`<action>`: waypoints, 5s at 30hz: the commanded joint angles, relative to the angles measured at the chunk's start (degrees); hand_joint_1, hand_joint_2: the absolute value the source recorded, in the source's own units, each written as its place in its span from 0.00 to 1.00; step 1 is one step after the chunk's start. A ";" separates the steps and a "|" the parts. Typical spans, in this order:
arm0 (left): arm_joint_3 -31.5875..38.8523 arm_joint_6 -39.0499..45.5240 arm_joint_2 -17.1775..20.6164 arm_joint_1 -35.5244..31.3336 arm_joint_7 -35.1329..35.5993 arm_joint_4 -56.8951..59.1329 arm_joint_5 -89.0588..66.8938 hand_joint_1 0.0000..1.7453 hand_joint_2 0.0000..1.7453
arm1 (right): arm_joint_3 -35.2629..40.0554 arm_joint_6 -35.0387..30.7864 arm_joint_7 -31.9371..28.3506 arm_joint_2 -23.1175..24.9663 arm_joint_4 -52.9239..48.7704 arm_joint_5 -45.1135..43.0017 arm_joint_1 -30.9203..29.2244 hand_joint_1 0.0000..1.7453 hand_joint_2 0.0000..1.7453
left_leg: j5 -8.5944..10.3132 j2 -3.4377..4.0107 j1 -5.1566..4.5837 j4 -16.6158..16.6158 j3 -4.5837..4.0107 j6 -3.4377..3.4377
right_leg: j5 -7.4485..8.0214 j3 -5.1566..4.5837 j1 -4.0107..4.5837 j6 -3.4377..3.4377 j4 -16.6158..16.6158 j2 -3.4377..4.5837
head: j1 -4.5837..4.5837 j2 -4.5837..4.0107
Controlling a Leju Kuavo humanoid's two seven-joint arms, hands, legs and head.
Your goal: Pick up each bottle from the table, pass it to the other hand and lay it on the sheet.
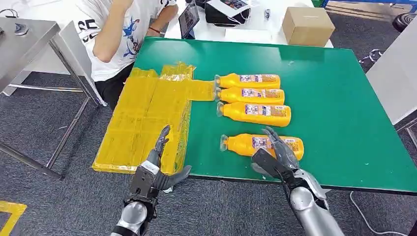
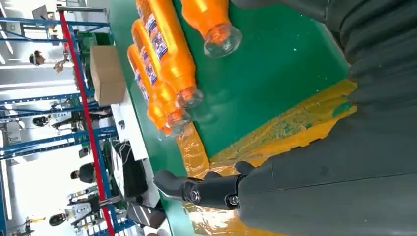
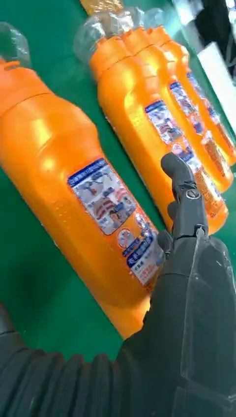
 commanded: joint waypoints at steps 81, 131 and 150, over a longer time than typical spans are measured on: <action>0.56 -0.52 0.61 -7.54 -0.96 15.81 -0.82 0.00 1.00 | 10.01 9.78 4.52 -12.83 27.76 5.07 -15.33 0.00 1.00 | -0.09 0.10 0.08 -0.10 0.46 -0.14 | -0.02 0.47 0.08 -0.12 -0.17 0.17 | 0.00 0.00; 0.17 -0.38 0.34 -7.00 -1.02 14.41 3.37 0.00 1.00 | -4.20 -19.34 -13.84 5.07 4.92 1.47 -3.48 1.00 1.00 | -0.16 0.38 0.09 -0.02 0.61 -0.18 | -0.02 0.50 0.09 -0.15 -0.02 0.43 | 0.00 0.00; -1.08 0.57 0.77 -5.54 -1.14 11.56 7.02 0.00 1.00 | -11.78 -27.67 -21.06 13.10 -4.75 -11.24 1.00 1.00 1.00 | -0.12 0.10 0.04 -0.03 0.39 -0.14 | -0.09 0.35 0.03 -0.11 -0.01 0.18 | 0.00 0.00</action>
